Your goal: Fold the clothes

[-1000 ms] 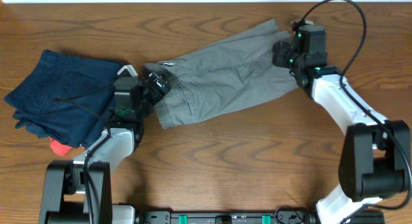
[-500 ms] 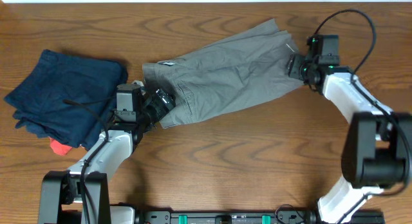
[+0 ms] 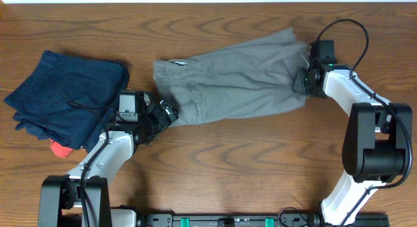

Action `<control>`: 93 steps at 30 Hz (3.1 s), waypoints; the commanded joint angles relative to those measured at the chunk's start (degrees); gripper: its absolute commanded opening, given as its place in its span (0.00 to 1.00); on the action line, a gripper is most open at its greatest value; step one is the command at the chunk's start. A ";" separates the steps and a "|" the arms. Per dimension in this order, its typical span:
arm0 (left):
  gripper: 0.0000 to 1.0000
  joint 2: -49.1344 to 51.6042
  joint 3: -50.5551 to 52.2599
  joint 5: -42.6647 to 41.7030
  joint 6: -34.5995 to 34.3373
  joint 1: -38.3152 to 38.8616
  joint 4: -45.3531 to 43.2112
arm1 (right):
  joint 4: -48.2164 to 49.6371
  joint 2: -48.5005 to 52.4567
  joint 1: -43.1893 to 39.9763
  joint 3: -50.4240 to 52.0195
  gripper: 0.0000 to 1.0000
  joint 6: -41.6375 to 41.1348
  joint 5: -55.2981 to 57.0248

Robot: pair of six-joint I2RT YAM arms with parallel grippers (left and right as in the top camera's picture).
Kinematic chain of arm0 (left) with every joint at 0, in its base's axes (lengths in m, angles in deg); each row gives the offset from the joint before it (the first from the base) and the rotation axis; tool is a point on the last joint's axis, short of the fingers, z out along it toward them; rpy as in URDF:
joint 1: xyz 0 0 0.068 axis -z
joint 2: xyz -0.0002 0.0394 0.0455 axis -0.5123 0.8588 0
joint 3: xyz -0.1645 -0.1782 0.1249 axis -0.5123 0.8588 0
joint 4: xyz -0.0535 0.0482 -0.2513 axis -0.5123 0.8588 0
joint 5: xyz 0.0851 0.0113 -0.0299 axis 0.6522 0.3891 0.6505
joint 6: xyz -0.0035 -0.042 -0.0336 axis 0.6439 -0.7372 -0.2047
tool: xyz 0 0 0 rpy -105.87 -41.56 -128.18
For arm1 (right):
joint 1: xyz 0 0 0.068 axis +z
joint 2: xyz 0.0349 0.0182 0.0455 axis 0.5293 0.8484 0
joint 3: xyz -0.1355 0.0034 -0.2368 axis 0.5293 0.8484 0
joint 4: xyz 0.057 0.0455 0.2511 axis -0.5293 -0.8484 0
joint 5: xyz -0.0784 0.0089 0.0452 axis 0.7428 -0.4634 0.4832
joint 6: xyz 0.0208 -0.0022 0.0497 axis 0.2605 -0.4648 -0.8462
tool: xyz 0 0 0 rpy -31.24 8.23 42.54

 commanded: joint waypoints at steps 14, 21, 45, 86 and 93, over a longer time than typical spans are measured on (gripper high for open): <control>0.98 -12.85 1.07 -2.69 8.31 -0.13 14.97 | -22.97 -13.35 -0.28 2.34 0.08 -11.41 17.73; 0.98 -15.72 1.07 -2.51 8.26 -0.13 15.08 | -17.29 -18.34 -0.28 2.34 0.33 -2.95 8.50; 0.98 -15.61 1.07 -2.51 8.22 -0.13 16.70 | -8.46 -9.07 -0.44 2.47 0.18 -1.86 3.74; 0.98 -15.61 1.07 -2.49 8.26 -0.13 10.88 | 6.88 -2.10 14.47 1.99 0.27 15.72 -18.05; 0.98 -15.61 1.07 -2.49 8.26 -0.13 10.93 | 19.56 2.80 13.27 1.97 0.32 7.78 -10.86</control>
